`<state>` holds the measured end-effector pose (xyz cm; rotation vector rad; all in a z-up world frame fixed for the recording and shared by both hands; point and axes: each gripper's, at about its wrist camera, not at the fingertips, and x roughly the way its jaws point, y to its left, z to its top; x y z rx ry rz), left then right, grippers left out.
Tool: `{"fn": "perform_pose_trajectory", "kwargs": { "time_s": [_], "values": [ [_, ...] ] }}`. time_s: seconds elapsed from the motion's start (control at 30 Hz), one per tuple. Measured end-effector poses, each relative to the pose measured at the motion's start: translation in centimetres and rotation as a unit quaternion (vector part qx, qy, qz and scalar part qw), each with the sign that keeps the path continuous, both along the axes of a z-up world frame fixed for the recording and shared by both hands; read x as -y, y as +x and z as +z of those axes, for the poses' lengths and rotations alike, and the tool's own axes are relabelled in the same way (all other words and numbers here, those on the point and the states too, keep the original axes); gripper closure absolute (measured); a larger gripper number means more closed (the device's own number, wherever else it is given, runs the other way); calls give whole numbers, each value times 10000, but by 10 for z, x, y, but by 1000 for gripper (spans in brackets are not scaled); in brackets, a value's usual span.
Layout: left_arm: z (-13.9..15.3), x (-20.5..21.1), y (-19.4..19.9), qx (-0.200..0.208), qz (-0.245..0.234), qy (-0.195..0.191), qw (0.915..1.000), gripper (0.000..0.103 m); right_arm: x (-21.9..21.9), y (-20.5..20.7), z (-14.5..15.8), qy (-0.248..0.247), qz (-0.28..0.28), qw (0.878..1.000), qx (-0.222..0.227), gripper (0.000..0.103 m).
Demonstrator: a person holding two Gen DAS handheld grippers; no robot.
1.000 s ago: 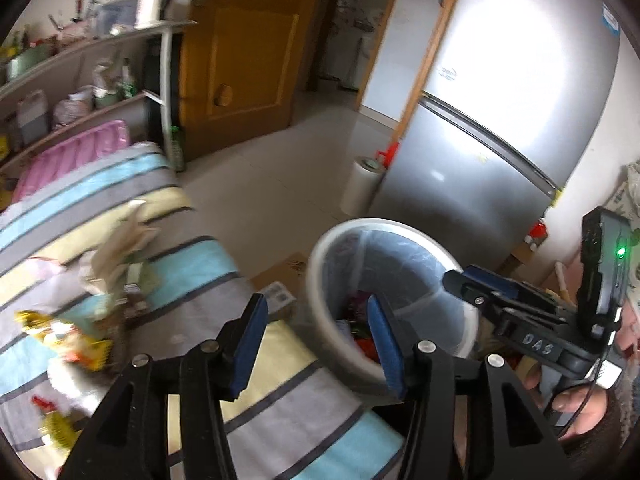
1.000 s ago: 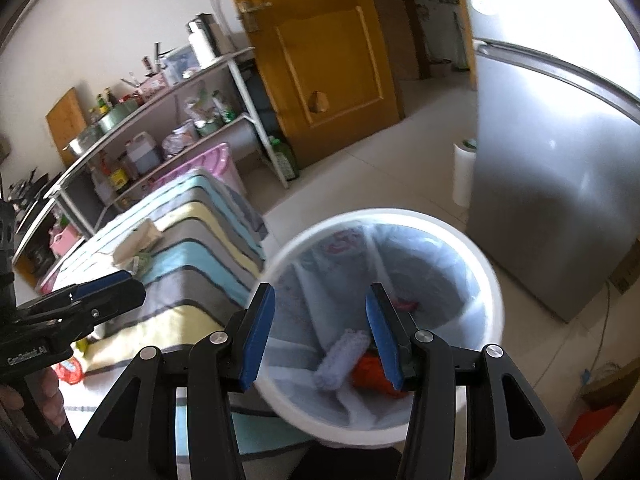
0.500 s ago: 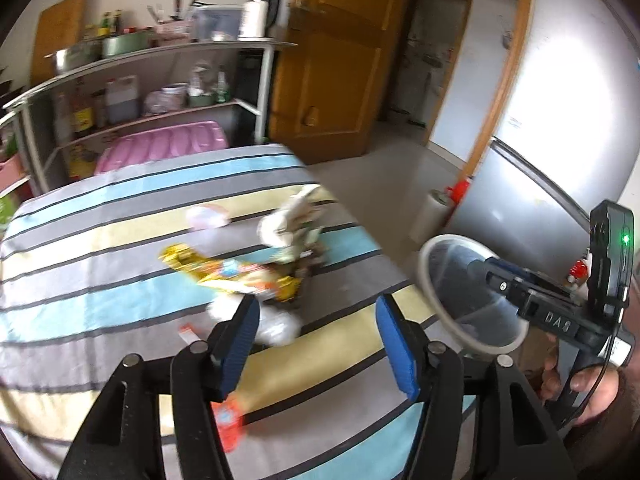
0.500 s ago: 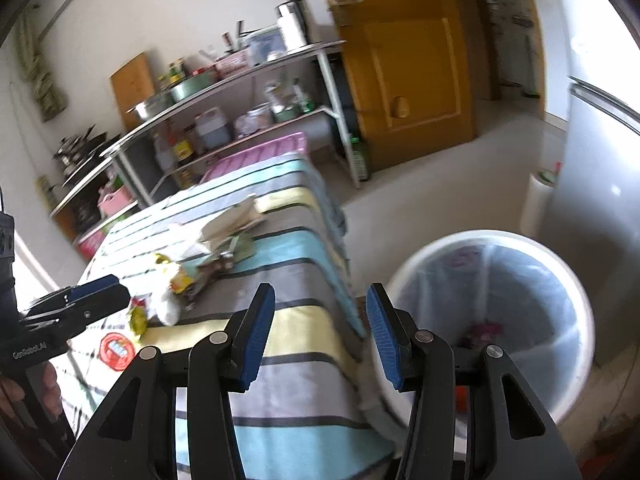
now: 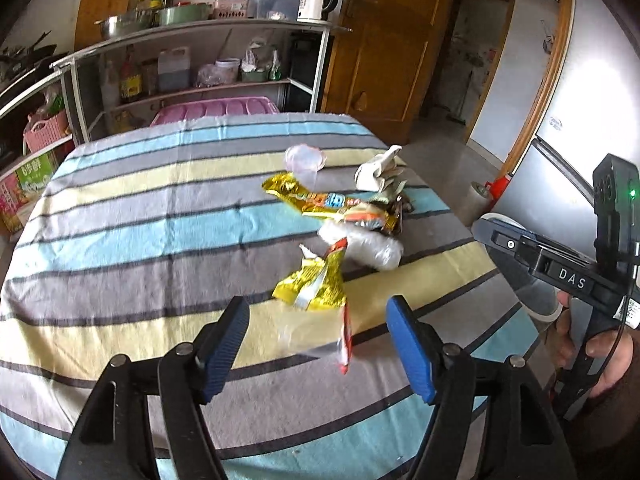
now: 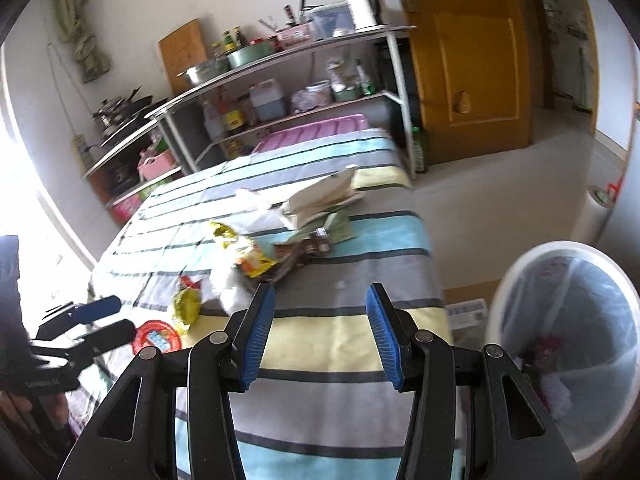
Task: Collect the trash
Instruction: 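Grasp the clear lidded plastic cup with the left tool while the right tool grasps a clear plastic bag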
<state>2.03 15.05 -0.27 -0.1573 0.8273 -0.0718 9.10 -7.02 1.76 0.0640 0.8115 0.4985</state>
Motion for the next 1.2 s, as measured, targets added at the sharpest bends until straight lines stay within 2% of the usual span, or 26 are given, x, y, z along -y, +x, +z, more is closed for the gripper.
{"fn": "perform_pose_trajectory", "kwargs": {
  "time_s": [0.17,0.4,0.63,0.9,1.2],
  "values": [
    [-11,-2,0,-96,-70,-101,9999,30,-27,-1,-4,-125,500,9987,56,54],
    [-25,-3,7,-227,-184,-314,9991,30,-56,11,-17,-365,916,9950,-127,54],
    [-31,-7,12,-282,-171,-241,9992,30,-71,18,-25,-204,1286,9911,-288,54],
    [-30,-18,10,-277,-109,-298,9991,47,-87,24,-34,-191,1518,9876,-357,54],
    [-31,-25,15,-301,-147,-501,9982,47,-100,28,-43,-413,1639,9845,-479,54]
  ]
}}
